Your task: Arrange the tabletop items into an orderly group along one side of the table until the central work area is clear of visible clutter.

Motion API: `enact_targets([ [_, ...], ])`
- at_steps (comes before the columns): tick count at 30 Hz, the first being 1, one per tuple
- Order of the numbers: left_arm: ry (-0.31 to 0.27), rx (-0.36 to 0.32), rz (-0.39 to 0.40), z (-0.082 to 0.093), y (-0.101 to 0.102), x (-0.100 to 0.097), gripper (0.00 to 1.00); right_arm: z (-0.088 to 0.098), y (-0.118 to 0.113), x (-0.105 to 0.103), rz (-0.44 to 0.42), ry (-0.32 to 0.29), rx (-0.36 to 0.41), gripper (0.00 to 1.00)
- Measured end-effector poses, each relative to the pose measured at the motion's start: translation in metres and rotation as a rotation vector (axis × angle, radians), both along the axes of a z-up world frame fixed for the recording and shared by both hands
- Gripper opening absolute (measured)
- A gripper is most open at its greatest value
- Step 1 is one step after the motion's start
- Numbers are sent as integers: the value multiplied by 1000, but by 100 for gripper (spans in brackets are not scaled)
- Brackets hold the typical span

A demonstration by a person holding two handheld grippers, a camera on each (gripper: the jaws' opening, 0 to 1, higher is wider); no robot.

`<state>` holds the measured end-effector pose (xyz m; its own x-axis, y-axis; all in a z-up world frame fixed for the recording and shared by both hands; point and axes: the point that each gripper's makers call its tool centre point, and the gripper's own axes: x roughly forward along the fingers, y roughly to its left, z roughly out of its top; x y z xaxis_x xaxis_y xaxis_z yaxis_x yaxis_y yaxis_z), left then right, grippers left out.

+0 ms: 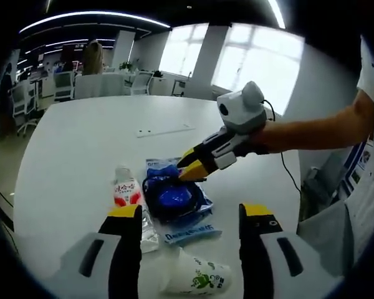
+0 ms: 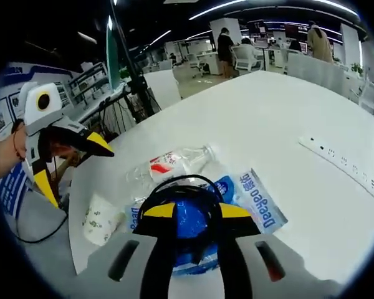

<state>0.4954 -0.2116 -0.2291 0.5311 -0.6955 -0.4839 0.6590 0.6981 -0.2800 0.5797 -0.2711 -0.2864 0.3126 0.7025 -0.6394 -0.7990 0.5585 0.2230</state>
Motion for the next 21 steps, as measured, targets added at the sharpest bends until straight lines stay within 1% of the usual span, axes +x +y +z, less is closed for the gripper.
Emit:
enact_targets([
  [8,2,-7,1,0,-1,0,63,-9,1,8,-6,6,-30,23],
  [11,2,-9,-2,-1,-2,2,63,-15,1,10,6,3,-57,24],
  [17,4,-13,-5,-2,-4,2,63,-21,3,12,1,23,-68,24],
  [21,7,-18,-9,-4,-6,2,62,-26,3,14,-4,28,-94,24],
])
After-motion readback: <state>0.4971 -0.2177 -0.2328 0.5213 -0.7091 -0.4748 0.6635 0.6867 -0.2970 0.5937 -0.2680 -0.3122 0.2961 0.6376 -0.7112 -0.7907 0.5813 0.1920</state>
